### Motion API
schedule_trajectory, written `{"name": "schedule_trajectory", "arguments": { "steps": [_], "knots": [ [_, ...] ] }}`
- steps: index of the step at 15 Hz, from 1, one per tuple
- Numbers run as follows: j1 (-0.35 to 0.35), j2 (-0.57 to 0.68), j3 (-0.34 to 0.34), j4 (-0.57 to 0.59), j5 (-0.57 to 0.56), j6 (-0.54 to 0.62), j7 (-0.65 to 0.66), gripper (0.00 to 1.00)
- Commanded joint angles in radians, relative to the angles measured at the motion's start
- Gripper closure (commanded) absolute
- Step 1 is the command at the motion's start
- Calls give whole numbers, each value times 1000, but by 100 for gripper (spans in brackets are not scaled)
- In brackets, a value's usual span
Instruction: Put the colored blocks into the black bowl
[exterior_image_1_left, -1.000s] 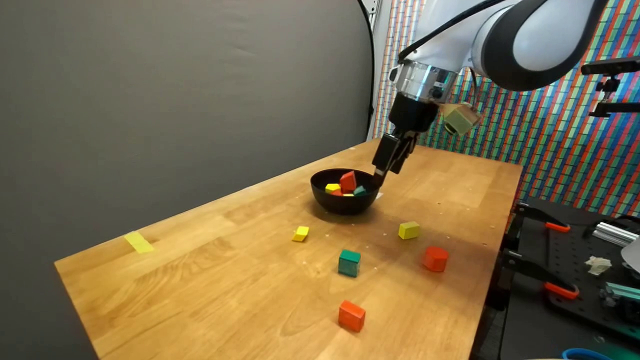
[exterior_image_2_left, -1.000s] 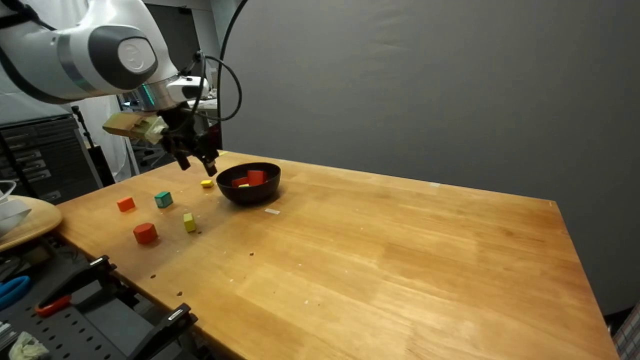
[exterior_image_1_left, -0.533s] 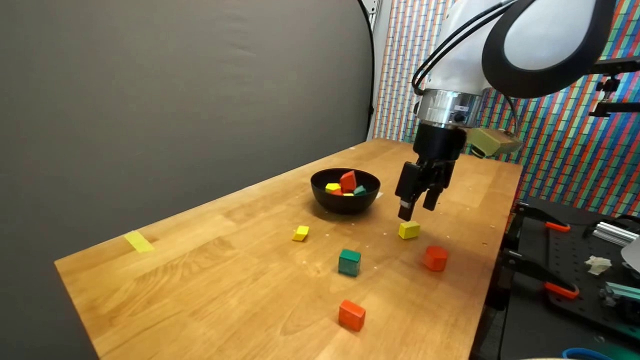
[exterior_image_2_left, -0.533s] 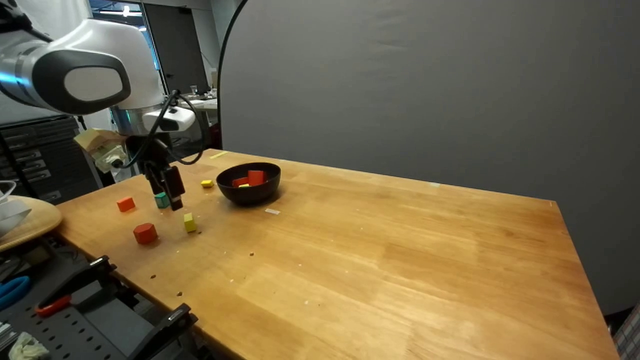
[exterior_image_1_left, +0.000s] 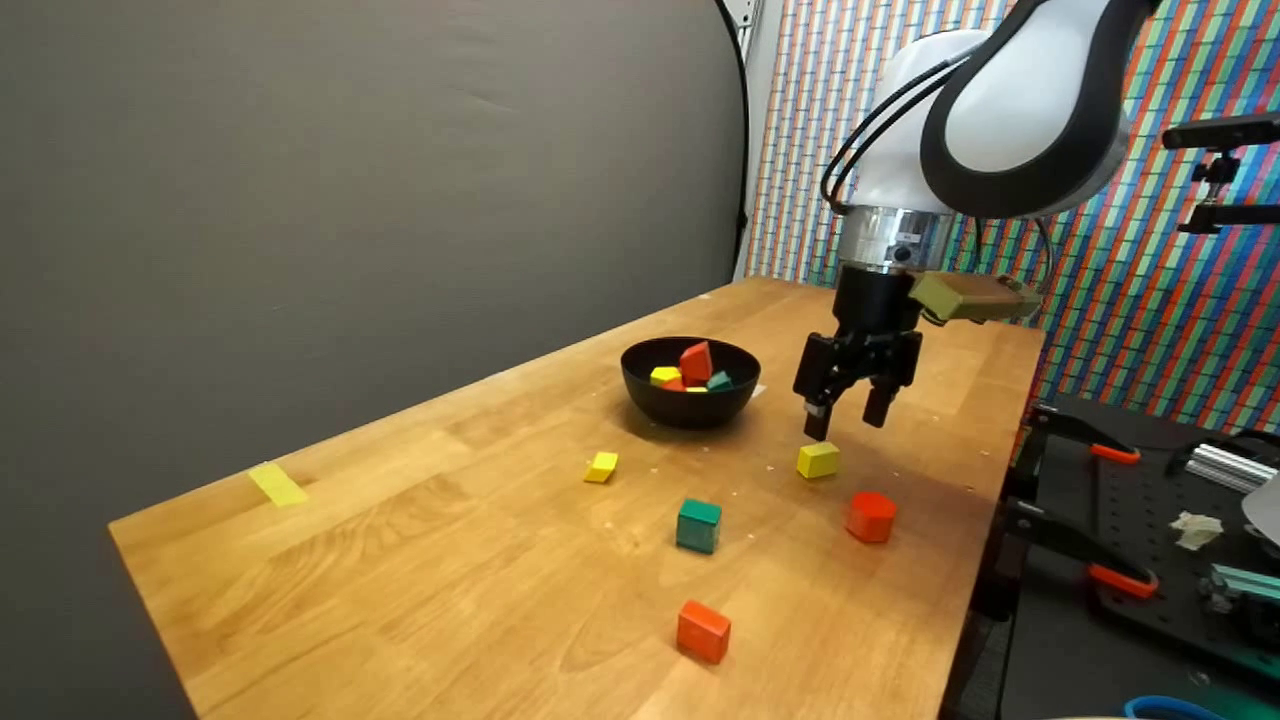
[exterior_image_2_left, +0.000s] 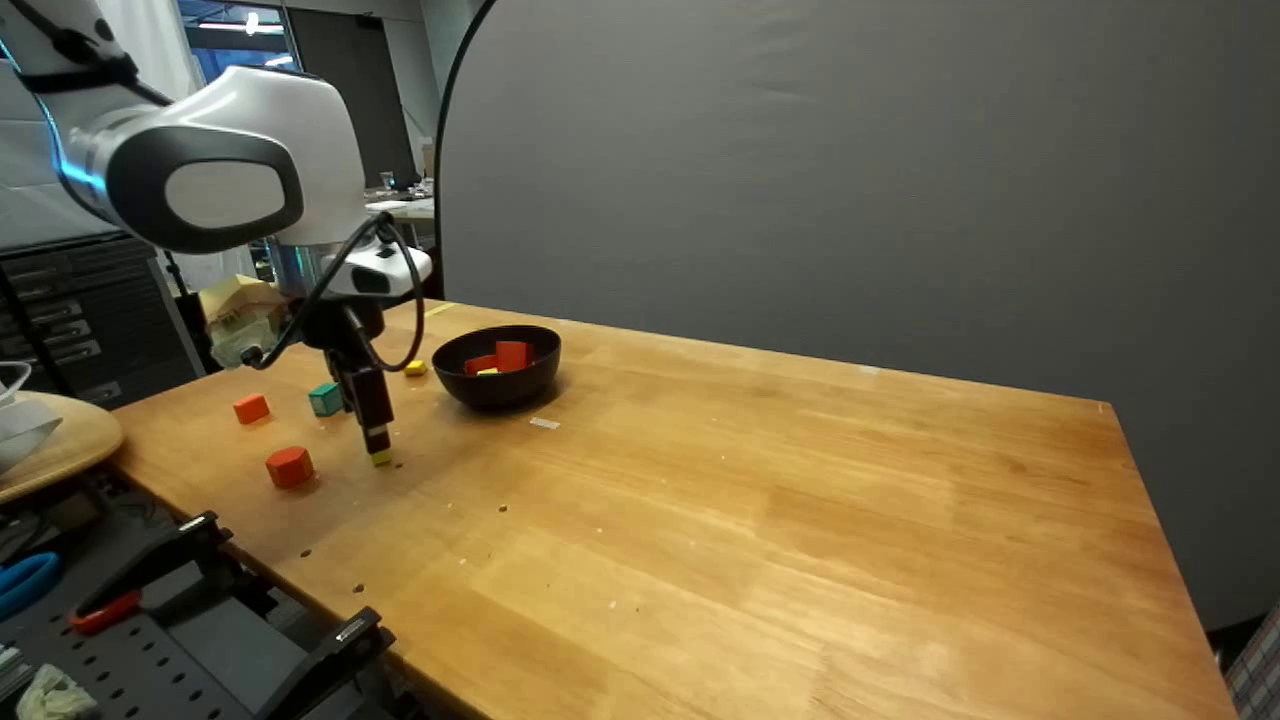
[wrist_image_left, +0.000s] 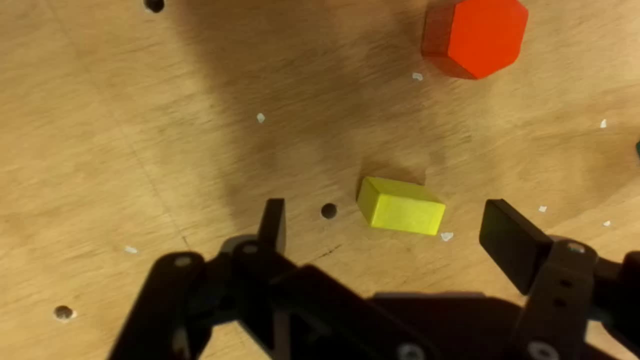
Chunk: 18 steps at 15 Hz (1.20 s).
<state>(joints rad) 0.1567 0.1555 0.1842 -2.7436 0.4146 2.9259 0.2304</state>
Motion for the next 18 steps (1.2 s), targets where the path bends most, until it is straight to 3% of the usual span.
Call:
{"name": "schedule_trajectory", "arguments": {
  "steps": [1, 5, 6, 8, 10, 14, 16, 18],
  "knots": [
    [-56, 87, 52, 71, 88, -1, -46, 0],
    [-81, 167, 65, 128, 87, 11, -30, 0],
    [-72, 183, 50, 137, 65, 12, -11, 25],
    [-38, 204, 6, 145, 13, 8, 34, 34],
    [15, 202, -62, 138, -64, -14, 94, 51],
    [88, 131, -131, 119, -189, -68, 178, 78],
    [126, 68, -173, 91, -259, -66, 225, 81],
    [196, -7, -258, 45, -387, -17, 315, 81]
  ]
}}
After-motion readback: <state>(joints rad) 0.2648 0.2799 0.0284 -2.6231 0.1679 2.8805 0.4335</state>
